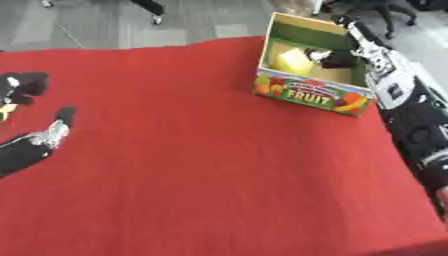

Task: Pick up the objects with one hand, pass them to the other hand, and then place them into the box on the other side of the table.

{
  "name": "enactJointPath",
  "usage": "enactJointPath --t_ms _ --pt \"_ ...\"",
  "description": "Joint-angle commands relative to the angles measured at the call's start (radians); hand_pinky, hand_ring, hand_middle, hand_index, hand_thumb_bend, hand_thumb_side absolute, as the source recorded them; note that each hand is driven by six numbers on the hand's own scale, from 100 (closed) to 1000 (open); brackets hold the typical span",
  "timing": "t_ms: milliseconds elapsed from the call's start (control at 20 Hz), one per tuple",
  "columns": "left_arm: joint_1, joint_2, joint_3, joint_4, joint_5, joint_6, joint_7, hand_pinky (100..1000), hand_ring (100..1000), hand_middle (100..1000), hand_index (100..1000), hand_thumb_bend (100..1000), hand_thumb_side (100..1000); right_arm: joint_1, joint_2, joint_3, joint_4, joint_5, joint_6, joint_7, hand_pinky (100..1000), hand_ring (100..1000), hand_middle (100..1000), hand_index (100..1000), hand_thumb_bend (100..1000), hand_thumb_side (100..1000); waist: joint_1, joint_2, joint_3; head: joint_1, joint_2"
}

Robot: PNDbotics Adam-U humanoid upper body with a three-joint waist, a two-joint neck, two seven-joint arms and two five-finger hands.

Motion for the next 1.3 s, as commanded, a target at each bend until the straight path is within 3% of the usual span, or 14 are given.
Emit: enactJointPath --t_ms 50,300,450,900,1300 --pt "-0.013 0.021 0.022 -0.017 0.0 0.007 0.006 739 739 693 827 328 468 0.001 -0.039 -0.014 -0.081 -0.114 0.016 0.014 918 974 913 958 101 478 0.0 -0.026 0.001 0.036 0.013" --pt "-0.03 0.073 0.054 -0.025 0.029 0.033 0.009 740 739 694 828 326 461 0.05 -0.054 -0.02 -0.236 -0.353 0.059 0.038 928 976 909 946 100 534 0.01 -0.035 0.004 0.09 0.032" --pt "-0.037 0.128 0.077 -0.03 0.059 0.059 -0.008 743 742 699 833 323 467 0.079 -0.062 -0.024 -0.322 -0.444 0.074 0.042 928 975 908 945 100 511 0.016 -0.04 0.006 0.103 0.039" --pt "-0.078 0.307 0.136 -0.014 0.109 0.11 -0.067 755 752 712 834 366 423 0.157 -0.074 -0.041 -0.568 -0.584 0.111 0.047 925 963 893 939 100 428 0.022 -0.049 0.008 0.118 0.042" --pt "-0.12 0.398 0.15 0.118 0.114 0.129 -0.136 765 762 725 836 390 444 0.18 -0.08 -0.042 -0.651 -0.626 0.133 0.055 923 953 884 936 100 419 0.019 -0.05 0.001 0.138 0.041"
